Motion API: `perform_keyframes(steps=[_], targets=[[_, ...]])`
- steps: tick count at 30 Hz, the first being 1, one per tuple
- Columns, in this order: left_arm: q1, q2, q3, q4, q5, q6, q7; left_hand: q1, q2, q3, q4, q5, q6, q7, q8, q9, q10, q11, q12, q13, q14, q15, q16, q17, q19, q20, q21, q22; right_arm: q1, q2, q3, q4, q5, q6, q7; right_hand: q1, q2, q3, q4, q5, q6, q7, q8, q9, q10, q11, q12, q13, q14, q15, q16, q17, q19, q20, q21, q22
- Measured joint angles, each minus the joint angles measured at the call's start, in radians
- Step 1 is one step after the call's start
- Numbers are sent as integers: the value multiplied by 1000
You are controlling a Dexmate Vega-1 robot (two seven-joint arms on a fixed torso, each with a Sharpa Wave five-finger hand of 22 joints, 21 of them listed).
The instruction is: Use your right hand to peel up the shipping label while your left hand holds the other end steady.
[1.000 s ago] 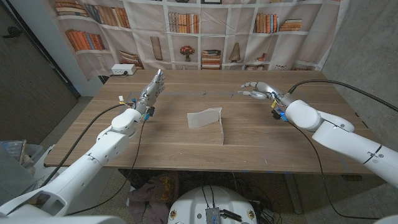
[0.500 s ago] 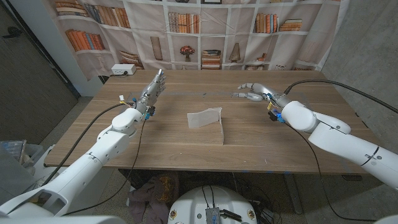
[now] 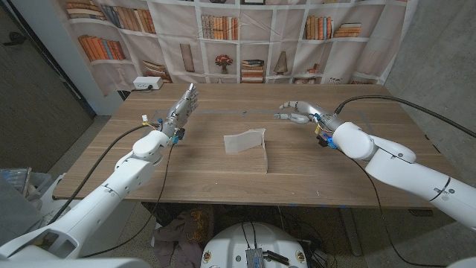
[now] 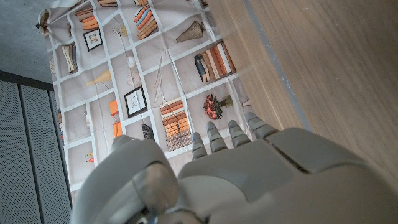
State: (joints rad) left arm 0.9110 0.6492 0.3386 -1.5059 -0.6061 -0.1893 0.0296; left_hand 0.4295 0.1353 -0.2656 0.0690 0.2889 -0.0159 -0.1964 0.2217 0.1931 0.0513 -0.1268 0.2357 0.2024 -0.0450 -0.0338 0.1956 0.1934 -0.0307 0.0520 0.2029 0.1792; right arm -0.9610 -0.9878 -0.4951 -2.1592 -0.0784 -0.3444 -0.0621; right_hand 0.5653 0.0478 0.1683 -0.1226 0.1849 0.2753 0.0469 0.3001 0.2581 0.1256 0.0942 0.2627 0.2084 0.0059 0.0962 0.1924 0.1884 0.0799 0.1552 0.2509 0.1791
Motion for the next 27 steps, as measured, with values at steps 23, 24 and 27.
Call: perform_keyframes(steps=[23, 24, 27], targets=[[47, 20, -29, -27, -19, -48, -24, 8, 7, 3, -3, -7, 0, 0, 0, 0, 0, 0, 0, 0, -4, -4, 0, 0, -4, -4, 0, 0, 36, 62, -132, -123, -157, -246, 13, 0, 0, 0, -6, -4, -17, 23, 0, 5, 9, -2, 4, -5, 9, -2, 0, -2, -2, 17, -16, 0], [47, 20, -29, -27, -20, -50, -25, 8, 7, 3, -3, -7, 0, 0, 0, 0, 0, 0, 0, 0, -4, -4, 0, 0, -4, -4, 0, 0, 40, 64, -139, -126, -157, -246, 13, 0, 0, 2, -8, -4, -17, 23, 0, 5, 9, -2, 4, -5, 9, -2, 0, -2, -2, 17, -16, 0], [53, 19, -32, -25, -23, -55, -27, 8, 7, 3, -3, -8, 0, 0, 0, 0, 0, 0, 0, 0, -4, -4, 0, 0, -6, -6, 0, 0, 47, 69, -157, -131, -206, -290, 27, 10, 9, 7, -13, -4, -14, 17, 0, 5, 9, -2, 4, -5, 9, -2, 0, -2, -2, 17, -18, 0]])
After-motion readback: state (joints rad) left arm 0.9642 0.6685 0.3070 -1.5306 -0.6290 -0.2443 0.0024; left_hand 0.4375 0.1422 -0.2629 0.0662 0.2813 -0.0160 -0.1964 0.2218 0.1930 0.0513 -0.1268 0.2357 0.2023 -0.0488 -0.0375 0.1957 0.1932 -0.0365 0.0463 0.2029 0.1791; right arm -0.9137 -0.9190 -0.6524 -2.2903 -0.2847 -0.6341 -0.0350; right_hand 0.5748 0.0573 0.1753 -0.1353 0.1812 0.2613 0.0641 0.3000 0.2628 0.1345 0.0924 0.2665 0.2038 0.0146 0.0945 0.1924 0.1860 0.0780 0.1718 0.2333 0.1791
